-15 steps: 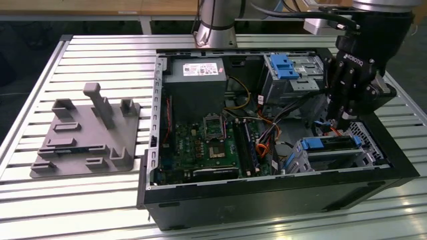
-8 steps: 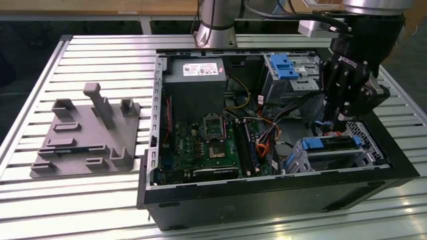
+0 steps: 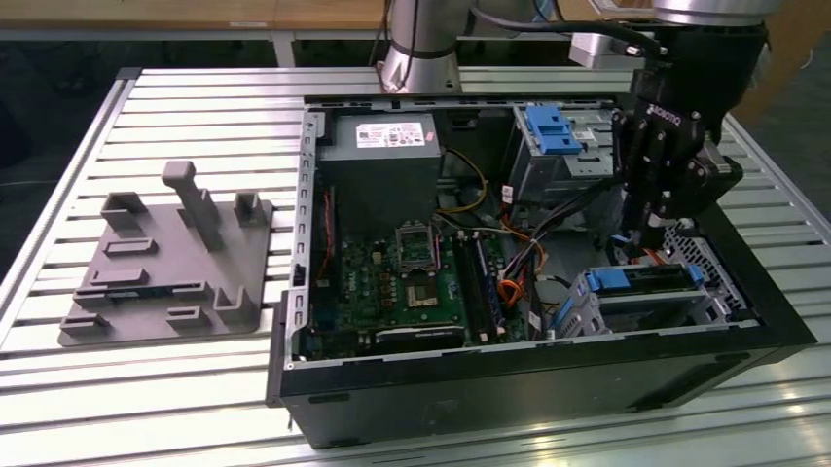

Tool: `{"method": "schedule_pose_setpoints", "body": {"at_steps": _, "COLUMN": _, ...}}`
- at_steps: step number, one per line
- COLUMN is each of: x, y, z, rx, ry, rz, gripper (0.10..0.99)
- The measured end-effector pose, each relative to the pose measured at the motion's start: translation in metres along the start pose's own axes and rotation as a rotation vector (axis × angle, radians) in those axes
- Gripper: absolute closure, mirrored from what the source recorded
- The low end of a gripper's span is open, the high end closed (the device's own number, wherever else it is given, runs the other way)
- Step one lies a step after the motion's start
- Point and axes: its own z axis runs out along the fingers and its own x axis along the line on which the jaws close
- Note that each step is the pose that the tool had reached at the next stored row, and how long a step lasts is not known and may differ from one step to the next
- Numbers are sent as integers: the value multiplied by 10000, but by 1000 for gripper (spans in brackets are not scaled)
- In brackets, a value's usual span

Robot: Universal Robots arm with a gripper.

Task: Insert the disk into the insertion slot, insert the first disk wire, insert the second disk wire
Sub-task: 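Insert the second disk wire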

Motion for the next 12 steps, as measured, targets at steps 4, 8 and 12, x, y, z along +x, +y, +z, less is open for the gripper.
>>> {"method": "schedule_pose_setpoints", "body": {"at_steps": 4, "x": -6, "y": 7, "z": 16, "rx": 140, "ry": 71, "rz": -395, "gripper": 729}}
{"method": "schedule_pose_setpoints", "body": {"at_steps": 8, "x": -16, "y": 65, "z": 38, "rx": 188, "ry": 208, "rz": -528, "gripper": 729}}
{"method": "schedule_pose_setpoints", "body": {"at_steps": 12, "x": -24, "y": 90, "z": 62, "rx": 236, "ry": 332, "rz": -513, "gripper": 729}}
